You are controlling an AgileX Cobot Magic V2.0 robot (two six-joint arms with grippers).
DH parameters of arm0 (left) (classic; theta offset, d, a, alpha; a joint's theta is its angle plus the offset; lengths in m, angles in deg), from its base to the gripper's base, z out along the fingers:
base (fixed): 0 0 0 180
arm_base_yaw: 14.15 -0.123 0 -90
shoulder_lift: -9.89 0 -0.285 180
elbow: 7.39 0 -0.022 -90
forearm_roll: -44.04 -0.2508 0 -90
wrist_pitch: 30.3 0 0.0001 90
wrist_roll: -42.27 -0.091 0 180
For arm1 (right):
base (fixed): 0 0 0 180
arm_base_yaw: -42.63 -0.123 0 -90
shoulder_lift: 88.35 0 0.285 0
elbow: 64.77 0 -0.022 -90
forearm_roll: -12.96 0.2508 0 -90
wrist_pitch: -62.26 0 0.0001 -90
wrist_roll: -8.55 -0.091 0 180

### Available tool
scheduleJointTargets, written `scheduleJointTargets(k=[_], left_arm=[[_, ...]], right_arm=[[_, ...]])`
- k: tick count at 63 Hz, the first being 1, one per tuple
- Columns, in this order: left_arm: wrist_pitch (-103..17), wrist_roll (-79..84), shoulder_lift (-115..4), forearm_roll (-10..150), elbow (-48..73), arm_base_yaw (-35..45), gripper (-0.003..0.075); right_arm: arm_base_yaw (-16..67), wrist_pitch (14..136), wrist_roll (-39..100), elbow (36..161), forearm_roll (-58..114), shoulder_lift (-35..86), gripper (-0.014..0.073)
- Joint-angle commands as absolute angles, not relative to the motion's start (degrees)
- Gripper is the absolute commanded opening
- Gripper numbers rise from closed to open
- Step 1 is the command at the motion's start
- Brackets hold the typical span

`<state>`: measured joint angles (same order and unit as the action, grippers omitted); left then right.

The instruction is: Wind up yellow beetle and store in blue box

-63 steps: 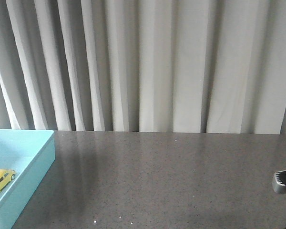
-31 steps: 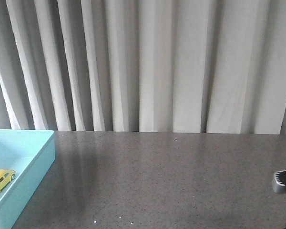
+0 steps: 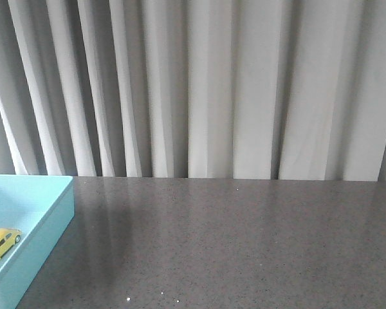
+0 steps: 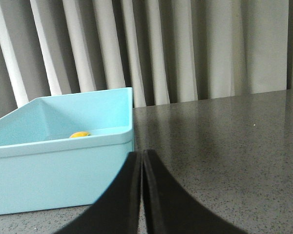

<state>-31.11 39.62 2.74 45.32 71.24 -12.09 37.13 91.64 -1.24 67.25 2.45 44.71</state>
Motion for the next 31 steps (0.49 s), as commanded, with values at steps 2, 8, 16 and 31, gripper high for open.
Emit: scheduleJointTargets(k=[2,8,16,31], left_arm=[[-26.6,40.1,3.7,45.9,70.8,-11.7,-0.0005],[-26.6,40.1,3.7,45.9,70.8,-11.7,-0.0005],[-26.6,40.1,3.7,45.9,70.8,-11.7,-0.0005],[-26.6,40.1,3.7,45.9,70.8,-11.7,-0.0005]], right_arm=[[40.9,81.0,-1.2,60.2,1.8,56.0,-0.0007],[42.5,78.8,-1.2,53.7,1.8,65.8,-0.0007],[42.8,78.0,-1.2,47.9,2.8,75.4,-0.0007],[42.8,74.9,-1.2,42.5,6.3,81.3,-0.0007]])
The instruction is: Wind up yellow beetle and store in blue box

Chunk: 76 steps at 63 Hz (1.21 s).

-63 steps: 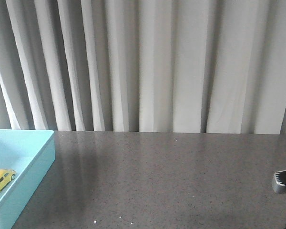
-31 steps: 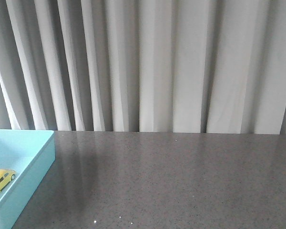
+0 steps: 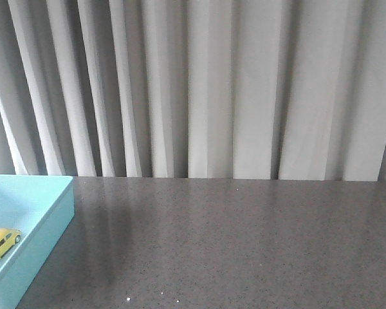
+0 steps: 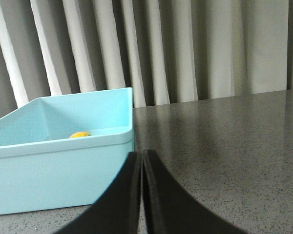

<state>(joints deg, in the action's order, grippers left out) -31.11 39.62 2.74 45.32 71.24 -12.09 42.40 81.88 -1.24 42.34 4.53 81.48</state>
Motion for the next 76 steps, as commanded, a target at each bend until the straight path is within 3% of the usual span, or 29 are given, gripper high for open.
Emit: scheduleJointTargets(k=[1,13,76], left_arm=[[-26.6,40.1,3.7,45.9,70.8,-11.7,-0.0005],[-26.7,40.1,3.6,45.8,70.8,-11.7,-0.0005],[-26.7,40.1,3.6,45.8,70.8,-11.7,-0.0005]], right_arm=[[42.8,73.8,-1.2,42.2,6.8,81.3,-0.0007],[43.0,64.8,1.6,36.1,13.0,85.2,-0.0007],[43.0,63.3,2.0,36.3,13.6,85.1,-0.0005]])
